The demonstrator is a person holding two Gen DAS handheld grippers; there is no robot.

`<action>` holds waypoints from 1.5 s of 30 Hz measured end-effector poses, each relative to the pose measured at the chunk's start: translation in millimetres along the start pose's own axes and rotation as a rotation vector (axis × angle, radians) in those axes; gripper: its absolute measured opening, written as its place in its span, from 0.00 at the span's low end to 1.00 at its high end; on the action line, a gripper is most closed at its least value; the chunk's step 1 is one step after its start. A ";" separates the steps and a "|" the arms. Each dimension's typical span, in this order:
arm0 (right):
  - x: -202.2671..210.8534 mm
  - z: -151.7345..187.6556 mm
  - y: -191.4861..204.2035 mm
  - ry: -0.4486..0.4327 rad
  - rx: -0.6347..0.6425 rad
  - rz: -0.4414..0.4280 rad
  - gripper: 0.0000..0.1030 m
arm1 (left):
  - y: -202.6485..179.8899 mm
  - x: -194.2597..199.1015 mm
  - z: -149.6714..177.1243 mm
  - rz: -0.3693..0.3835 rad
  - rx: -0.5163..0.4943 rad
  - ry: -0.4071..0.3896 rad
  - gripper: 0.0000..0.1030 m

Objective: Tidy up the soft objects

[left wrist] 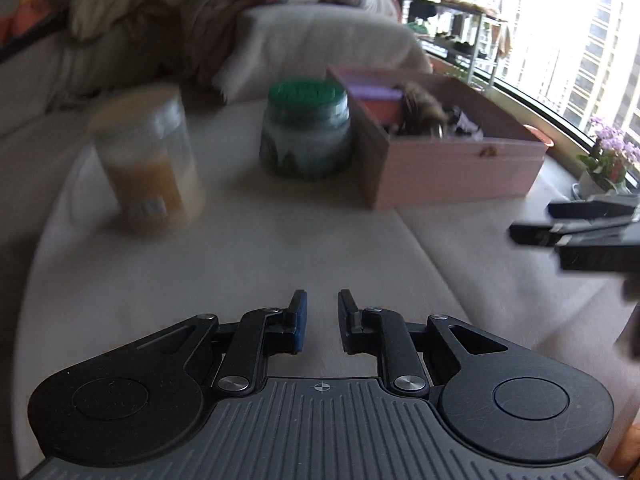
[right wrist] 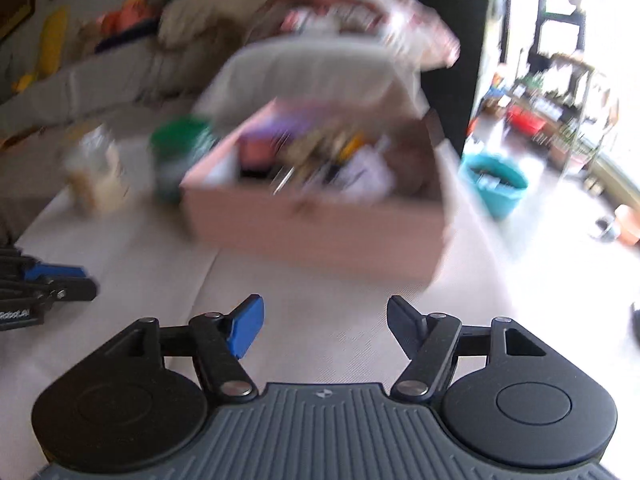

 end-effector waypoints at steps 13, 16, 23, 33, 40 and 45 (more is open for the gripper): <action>-19.7 18.3 6.3 0.020 -0.063 0.086 1.00 | -38.3 -15.9 13.0 -0.046 0.042 -0.144 0.50; -18.0 19.6 3.7 0.020 -0.050 0.087 1.00 | -47.1 -20.9 15.6 -0.107 -0.002 -0.169 0.50; -19.9 23.0 0.8 -0.046 -0.052 0.079 1.00 | -48.8 -20.2 16.0 -0.133 0.027 -0.192 0.50; -21.6 22.1 3.8 -0.057 -0.068 0.093 1.00 | -49.0 -20.2 16.7 -0.136 0.032 -0.193 0.50; -21.8 22.1 3.5 -0.057 -0.067 0.093 1.00 | -48.9 -20.2 16.8 -0.136 0.032 -0.193 0.50; -21.8 22.0 3.6 -0.057 -0.068 0.093 1.00 | -49.1 -20.1 16.8 -0.136 0.032 -0.193 0.50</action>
Point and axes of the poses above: each gripper's, at about its wrist camera, not at the fingertips, and x roughly against the way its jaws point, y to its left, z to its underside, the point moved 4 cm from there along -x, roughly the way its jaws point, and after that the axes turned 9 degrees about z, right-handed, at the moved point
